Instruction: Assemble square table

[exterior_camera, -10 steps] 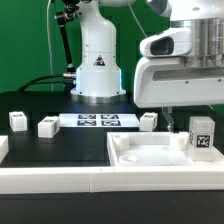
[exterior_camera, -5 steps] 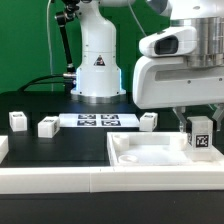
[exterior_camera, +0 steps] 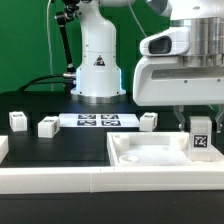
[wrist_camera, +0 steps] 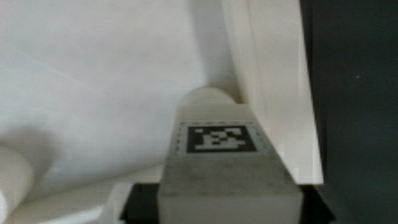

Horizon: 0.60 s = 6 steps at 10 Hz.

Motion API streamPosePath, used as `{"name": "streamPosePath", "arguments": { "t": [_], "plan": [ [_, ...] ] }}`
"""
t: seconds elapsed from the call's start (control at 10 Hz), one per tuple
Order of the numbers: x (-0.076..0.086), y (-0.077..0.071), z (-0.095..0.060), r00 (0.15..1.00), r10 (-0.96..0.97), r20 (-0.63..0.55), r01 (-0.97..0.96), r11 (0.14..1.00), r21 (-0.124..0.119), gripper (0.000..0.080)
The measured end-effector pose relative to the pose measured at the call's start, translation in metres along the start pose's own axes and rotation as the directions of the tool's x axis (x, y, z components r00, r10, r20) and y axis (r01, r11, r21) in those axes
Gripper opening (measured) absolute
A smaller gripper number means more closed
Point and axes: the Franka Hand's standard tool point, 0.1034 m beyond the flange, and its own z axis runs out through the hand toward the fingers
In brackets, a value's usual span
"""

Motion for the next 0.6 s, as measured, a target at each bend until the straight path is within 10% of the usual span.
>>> {"name": "streamPosePath", "arguments": {
  "t": [0.6],
  "plan": [
    [0.0000,-0.0006,0.0011,0.840,0.543,-0.005,-0.542,0.840,0.032,0.0290]
  ]
}}
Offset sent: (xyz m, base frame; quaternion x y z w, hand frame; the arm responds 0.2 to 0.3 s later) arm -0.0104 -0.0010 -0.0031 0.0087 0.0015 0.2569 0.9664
